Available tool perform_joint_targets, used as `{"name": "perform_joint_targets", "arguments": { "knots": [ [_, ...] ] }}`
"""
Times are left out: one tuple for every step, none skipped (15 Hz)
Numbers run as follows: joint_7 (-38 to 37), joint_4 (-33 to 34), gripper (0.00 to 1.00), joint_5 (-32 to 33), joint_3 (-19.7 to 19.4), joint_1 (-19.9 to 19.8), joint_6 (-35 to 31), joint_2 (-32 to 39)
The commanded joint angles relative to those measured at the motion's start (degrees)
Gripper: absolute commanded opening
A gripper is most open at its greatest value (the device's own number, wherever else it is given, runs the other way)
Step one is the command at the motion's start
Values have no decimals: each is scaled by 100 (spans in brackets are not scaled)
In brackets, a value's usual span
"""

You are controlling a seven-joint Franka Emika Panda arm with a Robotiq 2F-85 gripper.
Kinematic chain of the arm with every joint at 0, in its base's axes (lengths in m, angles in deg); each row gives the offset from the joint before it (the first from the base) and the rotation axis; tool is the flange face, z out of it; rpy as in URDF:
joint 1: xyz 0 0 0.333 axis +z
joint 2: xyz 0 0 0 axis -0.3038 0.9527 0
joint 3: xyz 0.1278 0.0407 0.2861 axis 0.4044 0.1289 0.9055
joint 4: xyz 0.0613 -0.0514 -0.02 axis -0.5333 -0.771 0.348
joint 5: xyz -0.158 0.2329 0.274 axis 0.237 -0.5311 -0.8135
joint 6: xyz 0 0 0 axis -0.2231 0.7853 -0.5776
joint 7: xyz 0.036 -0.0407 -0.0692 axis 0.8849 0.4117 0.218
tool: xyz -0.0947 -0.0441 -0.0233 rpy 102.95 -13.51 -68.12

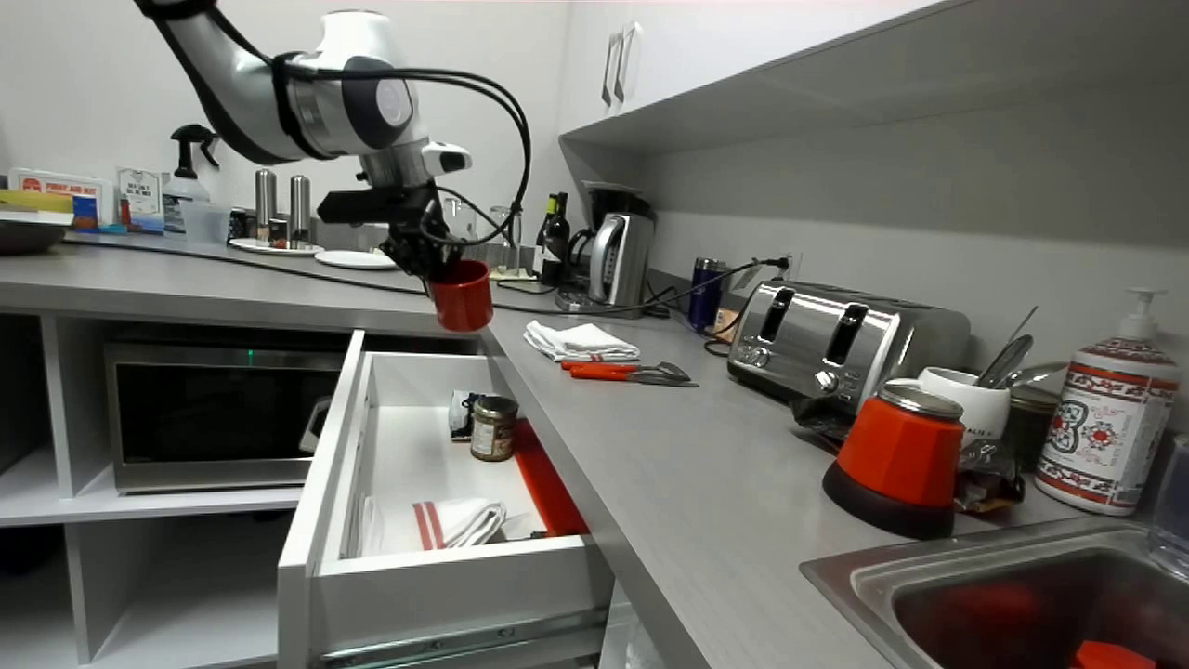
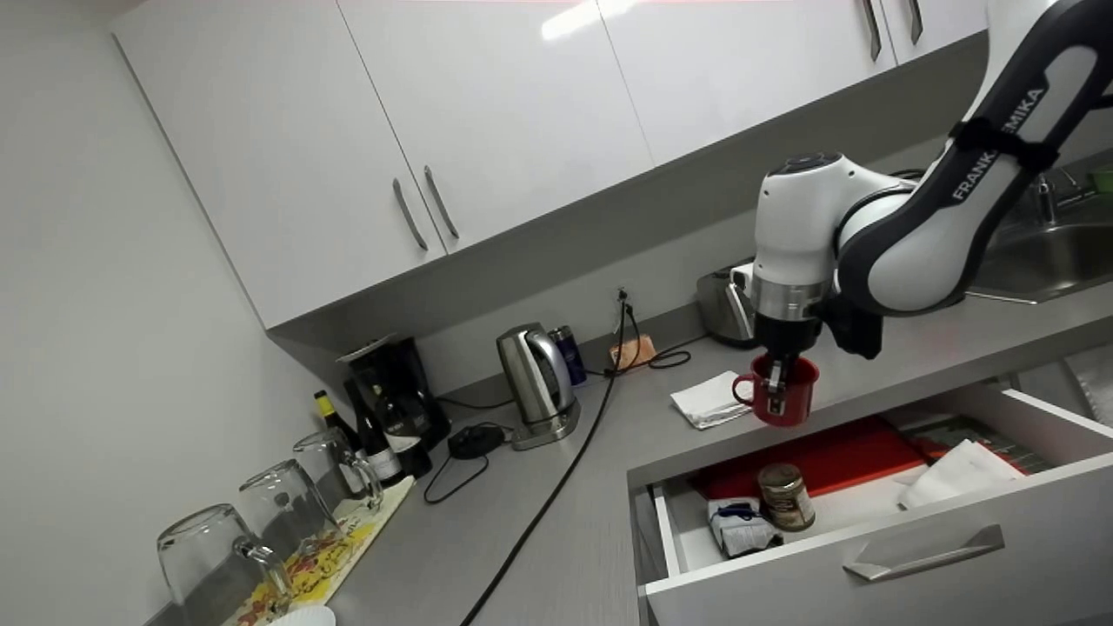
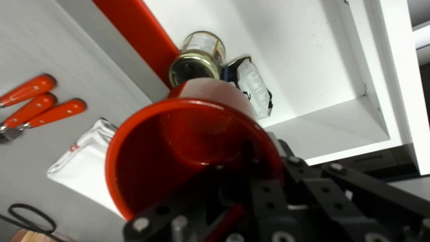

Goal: Open the topmost drawer, remove a red mug from it, put the mug on the counter, and then close the drawer

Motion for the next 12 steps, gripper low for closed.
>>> {"name": "perform_joint_targets", "arguments": {
  "knots": [
    [-275,-592,1,152,-189,-112,-194,-712],
    [-275,-649,1,90,-205,-216,-161,-821],
    [-283,-690,1,41,-226,-323,-136,-903],
    [-312,-743,1,7,-248,-423,-110,-987],
    [-309,-746,1,-44,-266,-553,-66,-1014],
    [-306,-774,1,-86,-279,-670,-30,-1056],
    [-254,-764,1,-222,-267,-846,21,-1032],
    [-232,-763,1,-322,-263,-977,57,-1016],
    [-203,-755,1,-428,-261,-1114,95,-986],
    [-137,-746,1,-589,-231,-1262,139,-943],
    [-92,-727,1,-739,-209,-1391,229,-901],
    [-40,-684,1,-895,-183,-1503,356,-833]
  ]
}}
